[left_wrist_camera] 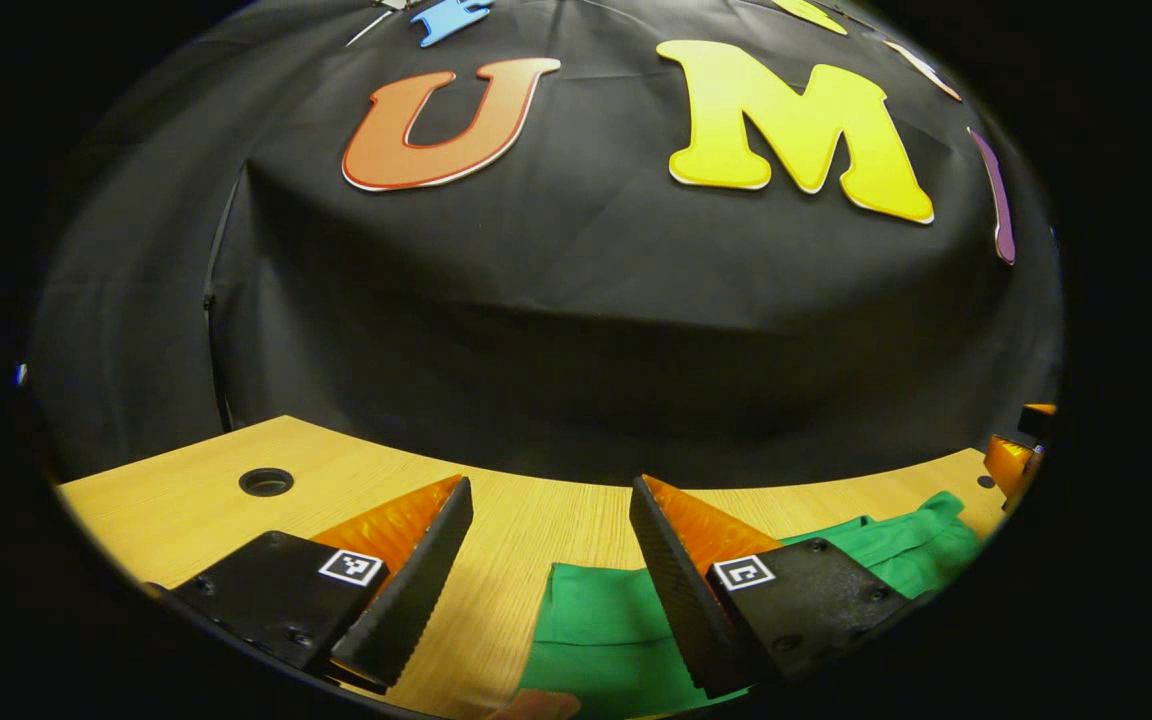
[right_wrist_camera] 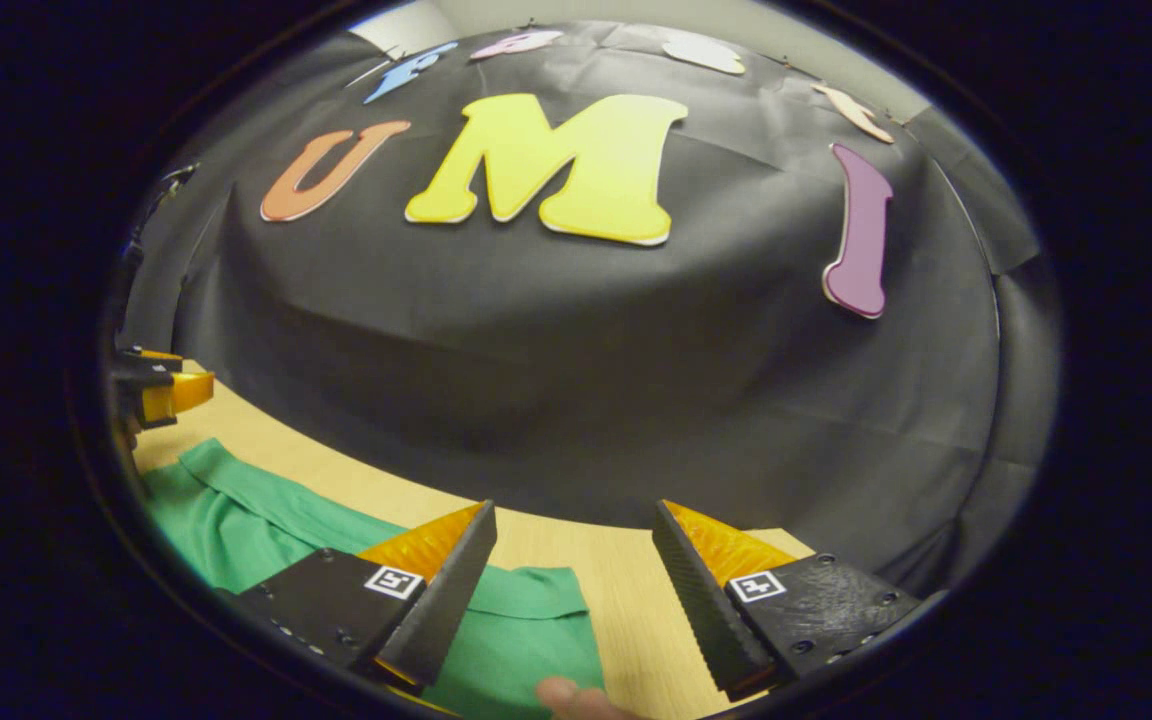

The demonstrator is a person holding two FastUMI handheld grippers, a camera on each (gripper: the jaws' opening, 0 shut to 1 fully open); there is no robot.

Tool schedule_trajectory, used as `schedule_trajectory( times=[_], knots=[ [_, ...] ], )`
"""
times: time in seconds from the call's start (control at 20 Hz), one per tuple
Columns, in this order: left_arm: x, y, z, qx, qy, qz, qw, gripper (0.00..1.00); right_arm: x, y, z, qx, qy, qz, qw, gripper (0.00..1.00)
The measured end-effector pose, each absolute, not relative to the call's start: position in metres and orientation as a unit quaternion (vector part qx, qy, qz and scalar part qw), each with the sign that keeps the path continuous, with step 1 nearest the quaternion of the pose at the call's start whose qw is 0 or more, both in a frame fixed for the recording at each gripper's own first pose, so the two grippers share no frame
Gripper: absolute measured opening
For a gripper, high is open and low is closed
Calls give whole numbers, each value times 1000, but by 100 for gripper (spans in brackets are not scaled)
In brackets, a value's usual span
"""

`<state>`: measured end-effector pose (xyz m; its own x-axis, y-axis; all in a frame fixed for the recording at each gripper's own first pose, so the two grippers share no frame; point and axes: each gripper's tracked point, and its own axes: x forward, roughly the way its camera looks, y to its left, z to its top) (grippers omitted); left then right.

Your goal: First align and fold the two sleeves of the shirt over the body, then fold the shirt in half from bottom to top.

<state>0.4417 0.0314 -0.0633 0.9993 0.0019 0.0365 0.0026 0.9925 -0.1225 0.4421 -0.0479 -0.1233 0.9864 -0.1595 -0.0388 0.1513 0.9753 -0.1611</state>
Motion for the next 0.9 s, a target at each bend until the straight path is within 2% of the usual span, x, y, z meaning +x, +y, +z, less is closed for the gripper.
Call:
schedule_trajectory(
  times=[0.35,0.55,0.9],
  knots=[
    [369,31,-71,-67,-22,2,997,100,344,-58,-113,-55,-39,-113,991,95],
    [312,32,-84,-67,-12,8,998,100,293,-34,-101,-99,-77,-95,988,95],
    [216,35,-91,-29,-23,20,999,100,214,-7,-118,-120,-59,-43,990,95]
  ],
)
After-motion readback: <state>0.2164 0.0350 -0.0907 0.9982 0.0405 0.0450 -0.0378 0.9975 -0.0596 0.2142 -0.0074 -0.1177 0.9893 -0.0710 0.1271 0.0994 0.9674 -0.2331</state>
